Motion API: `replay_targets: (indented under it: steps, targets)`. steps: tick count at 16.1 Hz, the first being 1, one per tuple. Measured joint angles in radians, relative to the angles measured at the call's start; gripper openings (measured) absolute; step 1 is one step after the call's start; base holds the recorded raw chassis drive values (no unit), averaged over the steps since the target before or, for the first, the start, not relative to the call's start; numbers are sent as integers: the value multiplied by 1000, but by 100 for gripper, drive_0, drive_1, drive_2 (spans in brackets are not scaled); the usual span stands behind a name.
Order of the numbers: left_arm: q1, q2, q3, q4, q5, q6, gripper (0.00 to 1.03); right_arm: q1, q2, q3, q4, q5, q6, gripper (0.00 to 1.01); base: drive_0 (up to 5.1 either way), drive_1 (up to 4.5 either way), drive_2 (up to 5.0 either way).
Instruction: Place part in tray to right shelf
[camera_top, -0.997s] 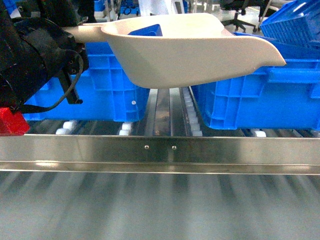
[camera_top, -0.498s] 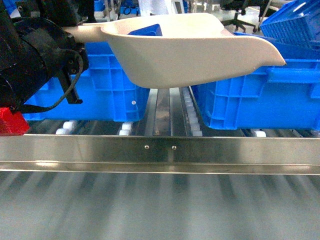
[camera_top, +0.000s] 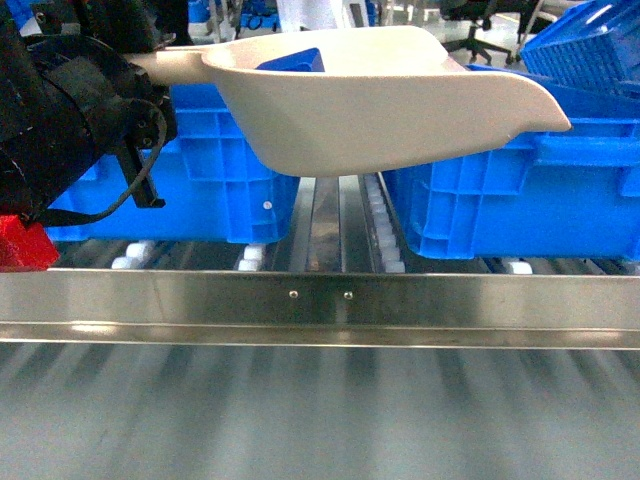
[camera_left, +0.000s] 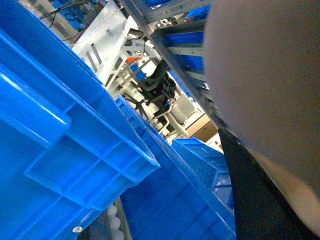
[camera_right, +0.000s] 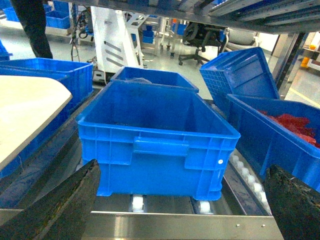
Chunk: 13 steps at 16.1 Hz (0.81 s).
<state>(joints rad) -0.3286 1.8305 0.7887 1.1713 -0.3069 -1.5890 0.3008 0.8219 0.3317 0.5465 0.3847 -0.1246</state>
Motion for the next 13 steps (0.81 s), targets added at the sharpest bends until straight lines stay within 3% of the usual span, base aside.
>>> replay_targets:
  steps: [7, 8, 9, 10, 13]
  targets:
    - [1, 0, 0, -6, 13, 2, 12, 0, 0, 0, 0, 0, 0, 98, 0, 0, 0]
    - [17, -4, -7, -9, 143, 57, 12, 0, 0, 0, 0, 0, 0, 98, 0, 0, 0]
    - [21, -4, -17, 11, 196, 72, 12, 0, 0, 0, 0, 0, 0, 98, 0, 0, 0]
    - [19, -6, -23, 26, 222, 77, 12, 0, 0, 0, 0, 0, 0, 98, 0, 0, 0]
    - [27, -56, -21, -46, 190, 60, 12, 0, 0, 0, 0, 0, 0, 98, 0, 0, 0]
